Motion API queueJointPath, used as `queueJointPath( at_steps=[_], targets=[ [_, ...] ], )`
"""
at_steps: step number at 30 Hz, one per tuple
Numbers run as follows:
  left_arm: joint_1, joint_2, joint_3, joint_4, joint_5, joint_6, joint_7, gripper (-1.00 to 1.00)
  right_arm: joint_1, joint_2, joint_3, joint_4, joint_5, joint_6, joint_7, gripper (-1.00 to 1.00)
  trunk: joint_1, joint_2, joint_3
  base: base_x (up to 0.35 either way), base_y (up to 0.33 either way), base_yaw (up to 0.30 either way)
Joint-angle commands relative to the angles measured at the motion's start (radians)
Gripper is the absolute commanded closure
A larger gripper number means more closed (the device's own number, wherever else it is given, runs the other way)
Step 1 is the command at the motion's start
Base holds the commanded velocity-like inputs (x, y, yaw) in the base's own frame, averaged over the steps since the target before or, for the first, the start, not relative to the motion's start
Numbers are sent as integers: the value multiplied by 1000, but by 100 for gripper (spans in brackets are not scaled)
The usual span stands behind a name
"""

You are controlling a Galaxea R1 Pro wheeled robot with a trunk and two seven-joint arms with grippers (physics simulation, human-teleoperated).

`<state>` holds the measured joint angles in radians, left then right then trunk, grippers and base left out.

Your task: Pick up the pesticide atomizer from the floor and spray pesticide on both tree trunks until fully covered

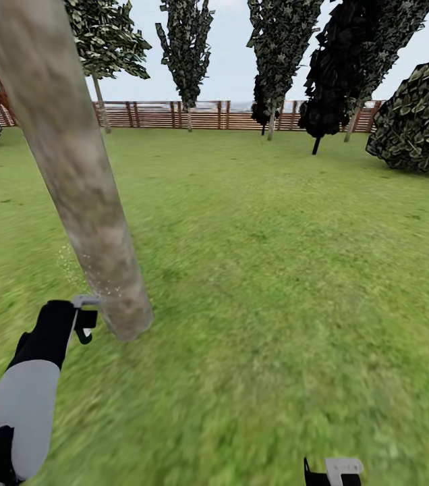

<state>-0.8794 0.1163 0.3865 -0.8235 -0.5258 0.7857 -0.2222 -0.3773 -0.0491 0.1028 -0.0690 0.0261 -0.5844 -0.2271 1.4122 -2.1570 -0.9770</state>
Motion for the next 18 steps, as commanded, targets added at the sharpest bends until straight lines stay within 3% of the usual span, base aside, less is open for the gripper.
queueJointPath(
  at_steps=[1,8,13,18],
  targets=[
    [-1,-1,0,0,-1,2,0,100,0,0,0,0,0,0,0,-100,0,0,0,252,0,0],
    [-22,11,-1,-7,-1,36,-2,100,0,0,0,0,0,0,0,-100,0,0,0,326,23,0],
    [-17,69,-1,-69,1,45,-5,100,0,1,1,-1,-1,0,0,-100,0,0,0,99,14,4],
    [-6,55,-6,-68,1,44,-5,100,0,2,2,-2,-2,0,-1,-100,0,0,0,3,0,213]
  ],
)
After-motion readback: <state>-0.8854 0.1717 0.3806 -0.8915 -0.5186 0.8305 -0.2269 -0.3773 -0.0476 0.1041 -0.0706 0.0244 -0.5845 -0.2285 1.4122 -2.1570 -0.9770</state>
